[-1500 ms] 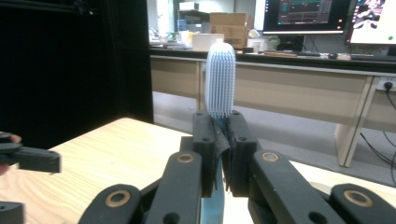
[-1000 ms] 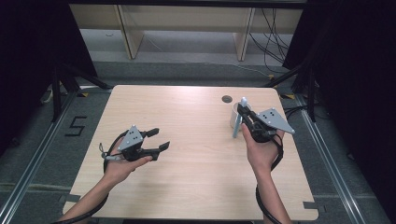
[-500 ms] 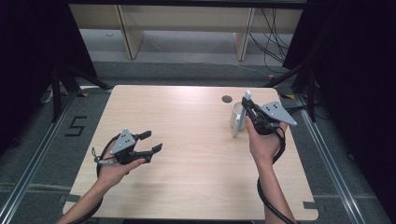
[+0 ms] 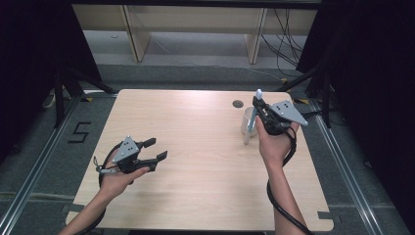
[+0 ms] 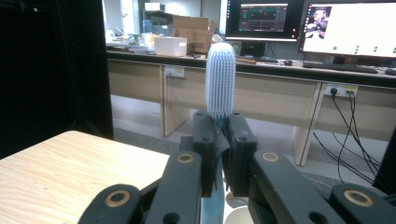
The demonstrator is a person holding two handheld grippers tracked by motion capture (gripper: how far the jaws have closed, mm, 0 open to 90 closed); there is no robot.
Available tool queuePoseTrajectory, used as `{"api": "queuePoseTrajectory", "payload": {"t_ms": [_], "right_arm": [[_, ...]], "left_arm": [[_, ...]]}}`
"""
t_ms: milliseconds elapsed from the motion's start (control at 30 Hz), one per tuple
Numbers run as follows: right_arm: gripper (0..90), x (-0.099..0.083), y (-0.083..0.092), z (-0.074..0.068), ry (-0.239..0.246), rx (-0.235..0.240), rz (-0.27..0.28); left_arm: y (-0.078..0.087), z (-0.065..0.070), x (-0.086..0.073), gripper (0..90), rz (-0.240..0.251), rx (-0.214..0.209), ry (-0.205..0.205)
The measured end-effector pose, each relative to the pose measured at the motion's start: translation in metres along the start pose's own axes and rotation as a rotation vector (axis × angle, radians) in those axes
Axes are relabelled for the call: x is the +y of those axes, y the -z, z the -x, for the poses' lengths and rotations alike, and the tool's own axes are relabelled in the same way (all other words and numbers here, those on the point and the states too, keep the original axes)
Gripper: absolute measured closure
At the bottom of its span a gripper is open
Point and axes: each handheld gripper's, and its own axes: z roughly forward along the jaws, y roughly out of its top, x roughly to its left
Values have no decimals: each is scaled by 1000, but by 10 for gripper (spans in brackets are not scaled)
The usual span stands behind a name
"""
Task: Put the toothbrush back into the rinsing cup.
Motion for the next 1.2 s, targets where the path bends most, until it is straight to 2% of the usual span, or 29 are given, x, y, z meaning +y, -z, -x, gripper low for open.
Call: {"api": "queuePoseTrajectory", "payload": {"t_ms": [200, 267, 367, 467, 633, 733, 767, 833, 900, 967, 1000, 1067, 1133, 1167, 1200], "right_arm": [[852, 4, -4, 3, 12, -20, 5], [852, 4, -6, 5, 18, -27, 12], [852, 4, -8, 5, 5, -24, 4], [852, 3, -12, 7, 23, -37, 11], [852, 1, -14, 7, 12, -41, 6], [852, -2, -17, 9, 15, -45, 4], [852, -2, -17, 8, 1, -40, -1], [852, -3, -18, 9, 10, -44, 3], [851, -6, -20, 8, 1, -45, -9], [851, -7, -21, 9, 9, -45, -7], [851, -9, -21, 10, -1, -48, -20], [850, -13, -21, 10, 3, -51, -11], [850, -15, -22, 10, -8, -41, -17], [850, -16, -22, 11, 1, -54, -17], [850, -19, -23, 12, 7, -55, -22]], "left_arm": [[1, -1, 1, 320, 1, 1, 8], [0, -1, 1, 320, 18, -3, 13], [1, -1, 2, 320, 6, 2, 12], [2, -1, 2, 320, 7, 1, 9], [3, -1, 1, 320, 10, 2, 14], [3, -2, 0, 321, 10, 3, 17], [3, -2, 0, 320, 10, 3, 17], [4, -3, 0, 320, 7, 3, 18], [4, -3, 0, 321, 21, -1, 24], [5, -3, 0, 322, 15, 4, 22], [5, -3, 0, 322, 13, 4, 22], [5, -3, 0, 322, 14, 3, 23], [4, -2, 0, 323, 15, 1, 24], [3, -2, -1, 323, 25, -5, 24], [3, -2, 0, 323, 14, 0, 22]]}}
